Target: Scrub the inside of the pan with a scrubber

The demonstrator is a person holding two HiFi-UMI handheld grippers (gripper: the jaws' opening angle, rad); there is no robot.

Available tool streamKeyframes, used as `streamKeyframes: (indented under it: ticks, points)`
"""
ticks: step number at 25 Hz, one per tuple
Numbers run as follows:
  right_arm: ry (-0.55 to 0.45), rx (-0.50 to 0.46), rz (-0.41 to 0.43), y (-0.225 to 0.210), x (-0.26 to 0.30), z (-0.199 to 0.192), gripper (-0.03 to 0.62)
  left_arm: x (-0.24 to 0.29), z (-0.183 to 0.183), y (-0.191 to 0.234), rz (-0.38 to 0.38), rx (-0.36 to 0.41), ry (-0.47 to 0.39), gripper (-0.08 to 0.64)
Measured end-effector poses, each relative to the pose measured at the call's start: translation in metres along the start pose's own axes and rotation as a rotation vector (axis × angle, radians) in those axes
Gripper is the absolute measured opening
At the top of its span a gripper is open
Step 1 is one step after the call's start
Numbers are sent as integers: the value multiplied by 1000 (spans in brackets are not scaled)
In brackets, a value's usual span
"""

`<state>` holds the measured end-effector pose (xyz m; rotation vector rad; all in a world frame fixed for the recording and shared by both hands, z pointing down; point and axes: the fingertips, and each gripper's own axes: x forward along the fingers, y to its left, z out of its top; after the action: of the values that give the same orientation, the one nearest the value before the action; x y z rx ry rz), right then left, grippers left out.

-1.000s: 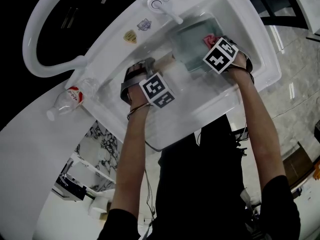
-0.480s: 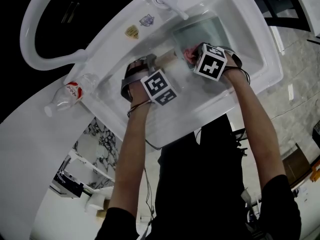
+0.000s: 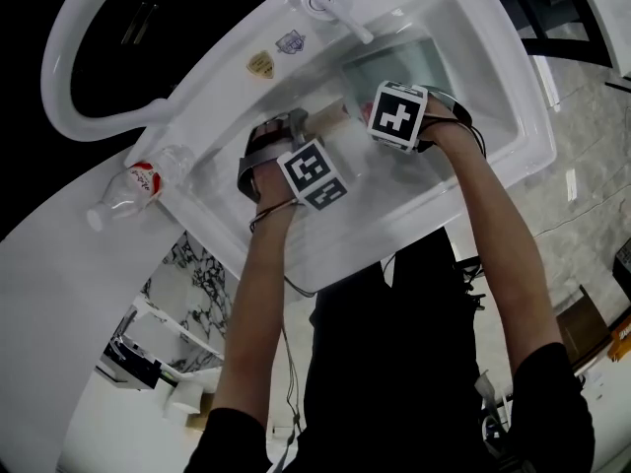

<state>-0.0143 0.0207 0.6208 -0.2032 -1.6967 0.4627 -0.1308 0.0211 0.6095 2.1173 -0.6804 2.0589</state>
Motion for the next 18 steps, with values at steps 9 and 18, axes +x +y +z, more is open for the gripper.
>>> streamKeyframes:
  ticks: [9,18]
  points:
    - [230,146,-213,-57,-15,-90,41,1,-2,1,26,26,22,87]
    - [219,171,-357,-83,-25,-94,41,0,-1,-1,30,62,4,83]
